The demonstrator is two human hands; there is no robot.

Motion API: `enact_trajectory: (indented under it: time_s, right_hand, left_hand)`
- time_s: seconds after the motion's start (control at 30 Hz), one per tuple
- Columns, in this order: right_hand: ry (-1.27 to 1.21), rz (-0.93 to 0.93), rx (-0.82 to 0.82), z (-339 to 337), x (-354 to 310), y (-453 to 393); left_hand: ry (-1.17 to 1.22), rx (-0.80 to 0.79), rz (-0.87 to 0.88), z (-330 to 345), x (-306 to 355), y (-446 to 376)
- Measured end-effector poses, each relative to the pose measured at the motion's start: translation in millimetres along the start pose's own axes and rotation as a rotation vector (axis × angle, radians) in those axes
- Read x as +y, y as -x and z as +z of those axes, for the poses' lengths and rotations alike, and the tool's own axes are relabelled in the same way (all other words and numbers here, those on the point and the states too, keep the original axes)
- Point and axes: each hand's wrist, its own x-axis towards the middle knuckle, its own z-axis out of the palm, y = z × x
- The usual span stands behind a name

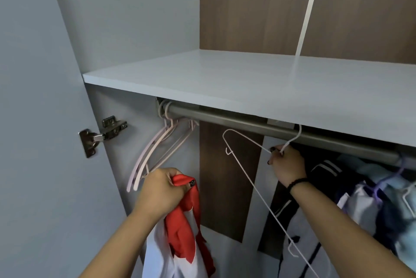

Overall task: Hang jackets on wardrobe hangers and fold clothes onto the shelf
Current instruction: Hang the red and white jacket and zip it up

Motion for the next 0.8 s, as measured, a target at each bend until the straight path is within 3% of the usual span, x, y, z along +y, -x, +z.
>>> enact_trajectory:
  time_s: [0.23,0.4,0.57,0.8]
  right_hand:
    - [-0.106,-0.040,0.007,-18,-15,81]
    - [-0.163,-0.067,-0.084,-20,-28,154]
    - [-0.196,-0.068,-0.150,-17,-44,231]
    - [-0.213,-0.006,-0.104,-11,-54,318]
  left_hand:
    - [0.281,0.158,0.047,-24,-27,11]
    - [0.421,0.115,-0.017,-49,-49,22]
    - [0.409,0.117,-0.019,-64,-71,37]
    - [0.404,0.030,-0.152,-78,-97,57]
